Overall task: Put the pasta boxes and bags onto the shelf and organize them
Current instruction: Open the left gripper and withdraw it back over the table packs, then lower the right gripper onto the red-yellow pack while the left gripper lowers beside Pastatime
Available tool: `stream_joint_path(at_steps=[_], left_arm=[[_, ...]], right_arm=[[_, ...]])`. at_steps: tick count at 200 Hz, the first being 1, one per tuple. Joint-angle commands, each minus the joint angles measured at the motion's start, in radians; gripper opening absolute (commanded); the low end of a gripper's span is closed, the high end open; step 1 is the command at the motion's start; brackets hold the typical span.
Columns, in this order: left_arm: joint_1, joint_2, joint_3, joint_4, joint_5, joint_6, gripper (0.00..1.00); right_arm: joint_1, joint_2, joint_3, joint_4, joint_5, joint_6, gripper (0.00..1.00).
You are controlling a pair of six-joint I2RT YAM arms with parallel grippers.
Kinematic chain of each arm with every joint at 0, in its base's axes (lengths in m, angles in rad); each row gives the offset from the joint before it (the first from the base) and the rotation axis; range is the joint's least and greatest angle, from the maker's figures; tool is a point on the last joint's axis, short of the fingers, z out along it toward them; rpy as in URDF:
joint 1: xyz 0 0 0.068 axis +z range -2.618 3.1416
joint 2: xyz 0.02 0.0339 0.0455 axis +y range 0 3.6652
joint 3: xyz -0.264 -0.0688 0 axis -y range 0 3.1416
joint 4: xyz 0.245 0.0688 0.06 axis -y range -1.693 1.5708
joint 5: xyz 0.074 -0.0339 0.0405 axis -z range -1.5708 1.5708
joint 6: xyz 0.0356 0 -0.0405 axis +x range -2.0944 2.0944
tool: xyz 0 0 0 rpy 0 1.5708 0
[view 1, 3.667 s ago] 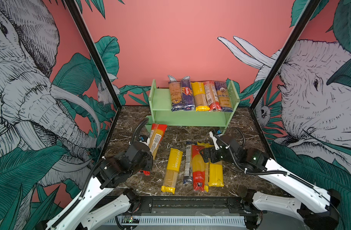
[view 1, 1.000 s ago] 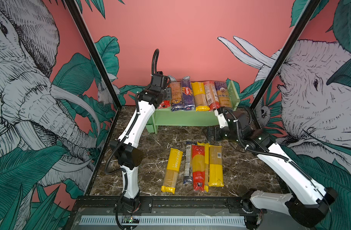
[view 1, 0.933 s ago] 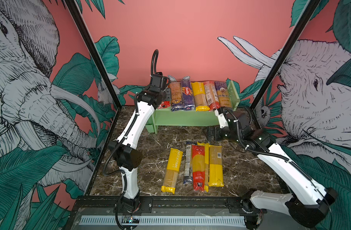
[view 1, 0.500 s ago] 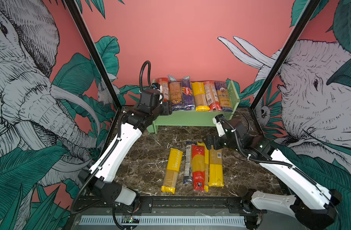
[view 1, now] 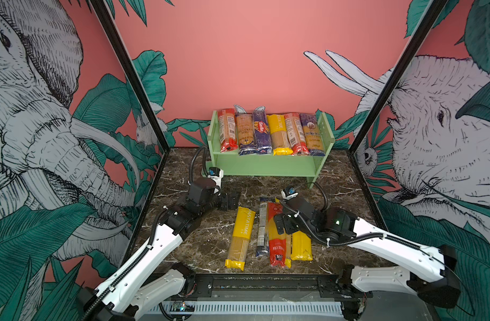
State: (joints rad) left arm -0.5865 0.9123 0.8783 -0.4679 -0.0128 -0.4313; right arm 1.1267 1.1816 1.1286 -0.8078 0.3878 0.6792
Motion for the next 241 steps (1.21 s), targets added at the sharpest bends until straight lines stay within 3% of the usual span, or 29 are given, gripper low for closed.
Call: stream_joint_path(at_steps=[1, 34, 80, 100, 147, 174, 202, 241], left_arm=[[-0.003, -0.056, -0.088, 0.043, 0.021, -0.05, 0.99], [-0.021, -0.057, -0.157, 0.043, 0.071, -0.069, 0.99], [-0.099, -0.043, -0.218, 0.039, 0.058, -0.047, 0.99], [-0.175, -0.019, -0.221, 0.04, -0.007, -0.064, 0.99], [-0.462, -0.007, -0.25, 0.064, -0.348, -0.18, 0.99], [-0.557, 0.002, -0.293, 0.07, -0.425, -0.258, 0.99], [-0.607, 0.008, -0.292, 0.035, -0.47, -0.31, 0.99], [-0.606, 0.035, -0.237, 0.028, -0.51, -0.229, 0.99]], right_arm=[[0.046, 0.014, -0.038, 0.024, 0.074, 0.126, 0.99], [0.11, 0.013, -0.125, 0.059, 0.079, 0.242, 0.99], [0.254, 0.018, -0.249, 0.152, 0.171, 0.388, 0.99], [0.295, 0.064, -0.281, 0.208, 0.157, 0.407, 0.99], [0.324, 0.17, -0.296, 0.237, 0.125, 0.397, 0.99], [0.324, 0.138, -0.357, 0.289, 0.11, 0.376, 0.99], [0.324, 0.079, -0.446, 0.358, 0.088, 0.392, 0.99], [0.323, 0.043, -0.5, 0.356, 0.101, 0.451, 0.99]])
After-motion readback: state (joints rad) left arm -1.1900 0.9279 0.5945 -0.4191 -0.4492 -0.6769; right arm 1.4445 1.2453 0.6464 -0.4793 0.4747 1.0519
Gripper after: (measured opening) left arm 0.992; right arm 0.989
